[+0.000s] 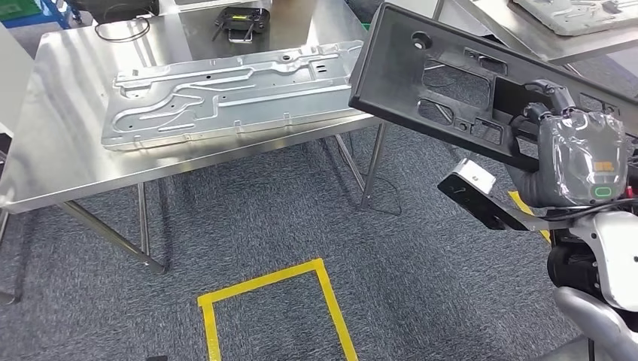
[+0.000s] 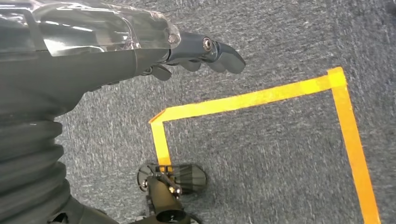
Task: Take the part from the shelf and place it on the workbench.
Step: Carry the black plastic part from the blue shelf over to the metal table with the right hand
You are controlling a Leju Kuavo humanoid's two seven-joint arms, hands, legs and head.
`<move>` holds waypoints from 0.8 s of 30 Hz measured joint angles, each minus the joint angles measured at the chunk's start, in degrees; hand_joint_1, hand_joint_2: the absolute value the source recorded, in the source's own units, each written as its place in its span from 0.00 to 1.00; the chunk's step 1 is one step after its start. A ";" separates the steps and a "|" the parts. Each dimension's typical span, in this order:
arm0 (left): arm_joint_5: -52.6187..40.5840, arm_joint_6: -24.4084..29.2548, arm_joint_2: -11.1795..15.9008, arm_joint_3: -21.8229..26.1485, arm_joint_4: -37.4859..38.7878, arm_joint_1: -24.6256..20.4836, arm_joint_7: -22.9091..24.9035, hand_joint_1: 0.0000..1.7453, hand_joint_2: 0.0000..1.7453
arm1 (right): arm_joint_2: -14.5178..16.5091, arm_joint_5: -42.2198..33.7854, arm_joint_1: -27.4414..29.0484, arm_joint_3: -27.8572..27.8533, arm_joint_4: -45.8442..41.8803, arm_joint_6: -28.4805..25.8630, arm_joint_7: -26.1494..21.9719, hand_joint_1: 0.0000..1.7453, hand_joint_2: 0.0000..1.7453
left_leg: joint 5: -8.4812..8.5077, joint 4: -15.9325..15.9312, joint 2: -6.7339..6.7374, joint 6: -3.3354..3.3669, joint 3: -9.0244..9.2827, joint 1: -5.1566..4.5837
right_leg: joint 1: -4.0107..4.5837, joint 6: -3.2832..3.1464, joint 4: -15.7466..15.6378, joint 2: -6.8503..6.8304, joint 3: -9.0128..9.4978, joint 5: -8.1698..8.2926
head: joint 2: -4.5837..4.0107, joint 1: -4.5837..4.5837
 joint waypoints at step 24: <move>-0.01 -0.28 -0.44 0.01 0.01 0.06 0.27 0.00 1.00 | -0.30 -0.99 -4.15 3.74 0.28 0.79 -0.01 1.00 1.00 | -6.92 12.65 0.57 -1.45 -5.48 0.96 | 0.63 -1.52 -2.44 -0.86 0.00 2.37 | 0.00 -0.05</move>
